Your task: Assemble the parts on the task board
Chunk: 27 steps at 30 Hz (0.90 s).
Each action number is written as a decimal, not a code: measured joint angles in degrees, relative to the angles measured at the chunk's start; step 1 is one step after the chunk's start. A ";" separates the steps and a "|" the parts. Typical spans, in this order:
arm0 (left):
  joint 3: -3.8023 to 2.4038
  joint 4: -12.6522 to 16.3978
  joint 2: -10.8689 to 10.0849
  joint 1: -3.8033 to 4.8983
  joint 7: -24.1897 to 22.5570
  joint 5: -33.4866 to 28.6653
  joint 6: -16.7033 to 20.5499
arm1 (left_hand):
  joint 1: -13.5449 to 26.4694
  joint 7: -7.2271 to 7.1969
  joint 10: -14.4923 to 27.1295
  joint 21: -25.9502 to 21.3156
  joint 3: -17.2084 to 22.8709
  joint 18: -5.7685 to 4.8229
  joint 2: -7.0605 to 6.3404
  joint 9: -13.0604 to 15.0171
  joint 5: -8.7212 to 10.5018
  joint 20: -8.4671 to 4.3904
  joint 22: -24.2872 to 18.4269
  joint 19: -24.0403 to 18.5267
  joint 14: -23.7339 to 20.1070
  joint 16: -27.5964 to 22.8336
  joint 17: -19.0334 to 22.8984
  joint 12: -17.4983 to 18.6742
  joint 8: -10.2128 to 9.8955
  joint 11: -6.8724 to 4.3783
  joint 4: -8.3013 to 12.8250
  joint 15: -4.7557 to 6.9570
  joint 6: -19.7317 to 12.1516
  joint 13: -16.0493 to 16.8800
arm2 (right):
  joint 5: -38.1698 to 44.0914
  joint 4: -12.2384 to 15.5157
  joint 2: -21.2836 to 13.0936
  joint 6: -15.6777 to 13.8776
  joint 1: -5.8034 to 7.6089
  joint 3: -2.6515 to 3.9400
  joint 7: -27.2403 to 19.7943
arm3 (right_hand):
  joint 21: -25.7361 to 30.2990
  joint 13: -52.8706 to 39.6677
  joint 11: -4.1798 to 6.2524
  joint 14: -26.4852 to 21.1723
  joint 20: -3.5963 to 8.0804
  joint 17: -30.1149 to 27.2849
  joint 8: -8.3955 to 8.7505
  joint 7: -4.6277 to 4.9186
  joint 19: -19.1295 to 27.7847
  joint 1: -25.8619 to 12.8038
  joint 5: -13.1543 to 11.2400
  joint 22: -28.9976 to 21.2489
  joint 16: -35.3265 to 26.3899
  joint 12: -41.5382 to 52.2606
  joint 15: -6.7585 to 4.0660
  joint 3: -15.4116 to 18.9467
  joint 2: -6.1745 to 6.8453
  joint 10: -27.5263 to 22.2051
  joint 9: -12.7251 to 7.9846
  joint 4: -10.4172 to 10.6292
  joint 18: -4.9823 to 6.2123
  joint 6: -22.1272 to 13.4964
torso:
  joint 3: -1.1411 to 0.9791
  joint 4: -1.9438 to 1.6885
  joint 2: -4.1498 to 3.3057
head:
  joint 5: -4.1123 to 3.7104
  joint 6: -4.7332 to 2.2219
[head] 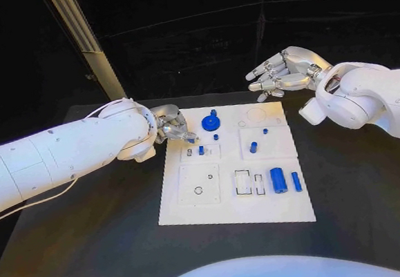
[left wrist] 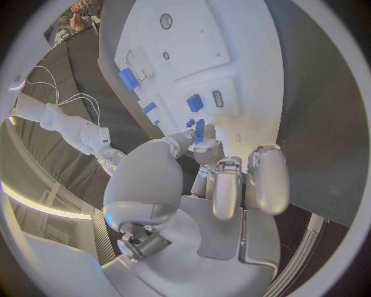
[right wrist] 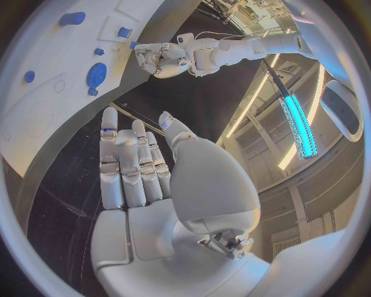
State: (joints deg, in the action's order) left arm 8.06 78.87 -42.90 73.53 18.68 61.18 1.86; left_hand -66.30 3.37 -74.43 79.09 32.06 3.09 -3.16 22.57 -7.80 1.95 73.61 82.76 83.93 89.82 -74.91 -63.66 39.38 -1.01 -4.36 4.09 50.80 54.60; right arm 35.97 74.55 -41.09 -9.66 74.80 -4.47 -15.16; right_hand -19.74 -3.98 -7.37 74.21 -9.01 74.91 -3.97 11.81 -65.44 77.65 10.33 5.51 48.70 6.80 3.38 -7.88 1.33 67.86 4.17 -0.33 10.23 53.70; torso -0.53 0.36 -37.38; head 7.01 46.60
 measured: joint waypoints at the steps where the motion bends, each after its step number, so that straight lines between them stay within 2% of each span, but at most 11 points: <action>1: 0.05 0.17 -0.07 -0.18 -0.04 0.24 0.20 | 0.00 0.00 0.00 0.00 0.00 0.00 0.00 0.00 0.00 0.00 0.00 0.00 0.00 0.00 0.00 0.00 0.00 0.00 0.00 0.00 0.00 0.00 | 0.00 -0.01 0.00 0.02 0.00 0.00 0.00 | 0.00 0.00 0.00 0.00 0.00 0.00 0.00 0.00 0.00 0.00 0.00 0.00 0.00 0.00 0.00 0.00 0.00 0.00 0.00 0.00 0.00 0.00 | 0.00 0.01 0.00 | 0.02 -0.01; 5: 0.22 0.68 -0.22 -0.89 -0.11 1.43 0.80 | 0.15 0.00 0.00 0.00 0.01 0.00 -0.15 -0.01 0.00 0.00 0.00 0.00 0.00 0.00 0.00 0.00 0.00 0.00 0.01 0.00 0.00 0.00 | 0.01 -0.01 -0.12 0.08 -0.02 0.00 0.00 | 0.00 0.00 0.00 0.00 0.00 0.00 0.00 0.00 0.00 0.00 0.00 0.00 0.00 0.00 0.00 0.00 0.00 0.00 0.00 0.00 0.00 0.00 | 0.02 0.08 -0.01 | 0.09 -0.02; 9: 0.24 0.76 -0.30 -1.14 -0.11 2.58 1.08 | 0.30 0.01 0.00 0.00 0.41 0.00 -0.30 -0.03 0.04 0.00 -0.01 0.00 0.00 0.00 0.00 0.00 -0.01 0.00 0.42 0.00 0.00 0.00 | 0.01 -0.01 -0.21 0.10 -0.03 0.00 0.00 | 0.00 0.00 0.00 0.00 0.00 0.00 0.00 0.00 0.00 0.00 0.00 0.00 0.00 0.00 0.00 0.00 0.00 0.00 0.00 0.00 0.00 0.00 | 0.02 0.10 -0.04 | 0.20 0.05; 19: 0.26 0.88 -0.42 -1.31 0.24 4.09 0.61 | 0.33 -0.08 0.01 0.23 0.71 0.00 -0.33 -0.03 -0.19 0.00 0.09 0.00 0.00 0.00 0.00 0.00 0.16 0.01 0.72 0.00 0.12 -0.01 | 0.01 0.00 -0.23 0.14 -0.05 0.00 0.00 | 0.00 0.00 0.00 0.00 0.00 -0.01 0.00 0.00 0.00 0.00 0.00 0.01 0.00 0.00 0.00 0.00 0.00 0.00 0.00 0.00 0.00 0.00 | 0.01 0.11 -0.10 | 0.28 0.24; 27: 0.27 0.93 -0.42 -1.34 1.25 4.71 -1.09 | 0.28 -0.10 0.00 0.23 0.71 0.00 -0.28 0.02 -0.19 0.00 0.08 0.00 0.00 0.00 0.00 0.00 0.16 0.02 0.73 0.00 0.30 -0.01 | 0.01 0.00 -0.23 0.16 -0.06 -0.01 -0.01 | 0.00 0.00 0.00 0.00 0.00 -0.01 0.00 0.00 0.00 0.00 0.00 0.01 0.00 0.00 0.00 0.00 0.00 0.00 -0.01 0.00 0.00 0.00 | 0.01 0.13 -0.11 | -0.03 0.52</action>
State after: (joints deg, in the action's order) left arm 8.33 79.80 -43.32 72.19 19.93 65.88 0.77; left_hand -66.02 3.27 -74.43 79.32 32.76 3.09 -3.44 22.58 -7.99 1.95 73.68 82.76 83.94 89.82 -74.91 -63.66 39.54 -1.00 -3.63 4.09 51.10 54.59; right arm 35.98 74.55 -41.33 -9.50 74.74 -4.48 -15.17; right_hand -19.74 -3.98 -7.37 74.21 -9.01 74.91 -3.97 11.81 -65.44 77.65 10.33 5.52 48.70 6.80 3.38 -7.88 1.33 67.86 4.16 -0.33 10.23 53.70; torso -0.52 0.49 -37.49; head 6.98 47.12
